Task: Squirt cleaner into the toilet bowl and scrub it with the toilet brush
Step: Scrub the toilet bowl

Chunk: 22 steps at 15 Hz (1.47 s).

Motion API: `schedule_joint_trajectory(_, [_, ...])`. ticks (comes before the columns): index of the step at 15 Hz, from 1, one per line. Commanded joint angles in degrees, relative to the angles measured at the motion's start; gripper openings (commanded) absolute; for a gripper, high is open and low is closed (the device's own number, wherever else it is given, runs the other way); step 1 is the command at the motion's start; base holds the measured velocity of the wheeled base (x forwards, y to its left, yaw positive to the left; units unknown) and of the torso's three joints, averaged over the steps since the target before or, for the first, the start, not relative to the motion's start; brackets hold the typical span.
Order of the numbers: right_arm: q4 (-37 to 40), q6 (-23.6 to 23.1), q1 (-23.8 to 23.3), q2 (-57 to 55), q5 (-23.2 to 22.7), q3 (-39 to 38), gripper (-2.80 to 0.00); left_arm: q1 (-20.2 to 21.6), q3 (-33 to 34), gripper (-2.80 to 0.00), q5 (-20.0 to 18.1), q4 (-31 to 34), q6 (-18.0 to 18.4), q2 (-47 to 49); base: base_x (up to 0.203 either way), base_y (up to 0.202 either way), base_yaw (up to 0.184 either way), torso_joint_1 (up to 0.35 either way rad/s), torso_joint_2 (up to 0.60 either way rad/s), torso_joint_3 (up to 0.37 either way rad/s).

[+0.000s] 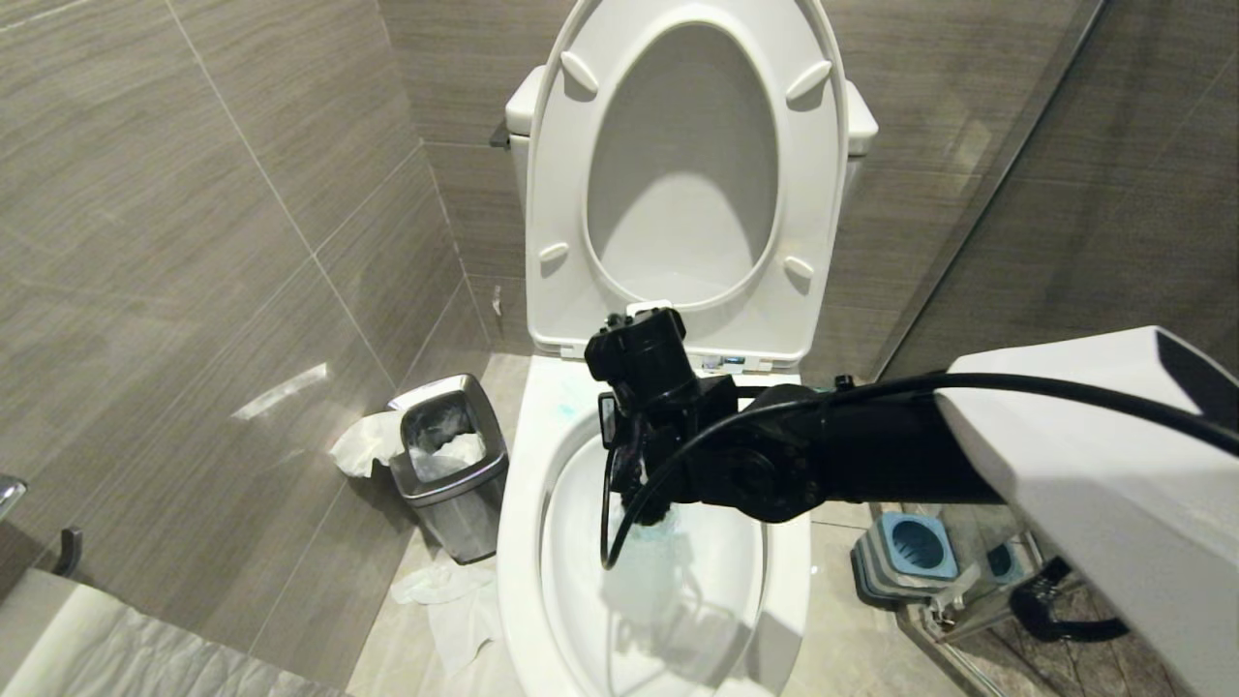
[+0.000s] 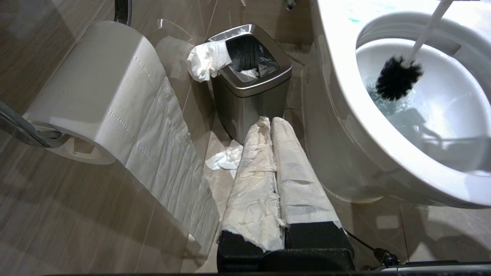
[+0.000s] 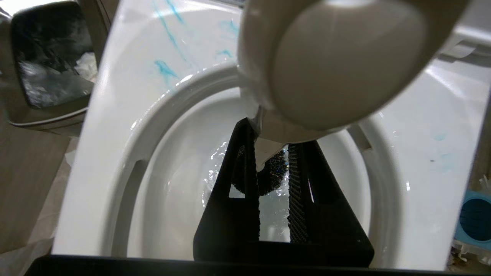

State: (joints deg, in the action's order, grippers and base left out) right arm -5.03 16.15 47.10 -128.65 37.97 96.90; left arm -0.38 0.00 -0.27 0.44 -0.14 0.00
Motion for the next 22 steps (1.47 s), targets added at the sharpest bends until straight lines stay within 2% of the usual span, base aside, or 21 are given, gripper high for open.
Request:
schedule_joint_trajectory(1, [-0.1,0.0,1.2,9.4,-0.4,-4.7,-2.8,0.0,0.0,-2.8,0.0,0.0,0.0,0.1,0.0,0.0,0.0,0.0,0.0,0.0])
schedule_joint_trajectory(4, [-0.1,0.3,3.0,16.8,-0.9,-9.4,-2.8,0.0,0.0,-2.8,0.0,0.0,0.0,0.0,0.0,0.0,0.0,0.0,0.0,0.0])
schedule_joint_trajectory(10, [-0.2,-0.1,3.3,23.4,-2.7,-13.8,-2.8,0.0,0.1,-2.8,0.0,0.0,0.0,0.0,0.0,0.0,0.0,0.0,0.0,0.0])
schedule_joint_trajectory(12, [-0.1,-0.2,3.2,25.5,-5.2,-15.8,-2.8,0.0,0.0,-2.8,0.0,0.0,0.0,0.0,0.0,0.0,0.0,0.0,0.0,0.0])
schedule_joint_trajectory(15, [-0.1,-1.8,3.1,27.4,-8.7,-16.4,-2.8,0.0,0.0,-2.8,0.0,0.0,0.0,0.0,0.0,0.0,0.0,0.0,0.0,0.0])
schedule_joint_trajectory(22, [-0.3,-1.6,2.1,26.8,-9.2,-16.4,-2.8,-0.1,0.1,-2.8,0.0,0.0,0.0,0.0,0.0,0.0,0.0,0.0,0.0,0.0])
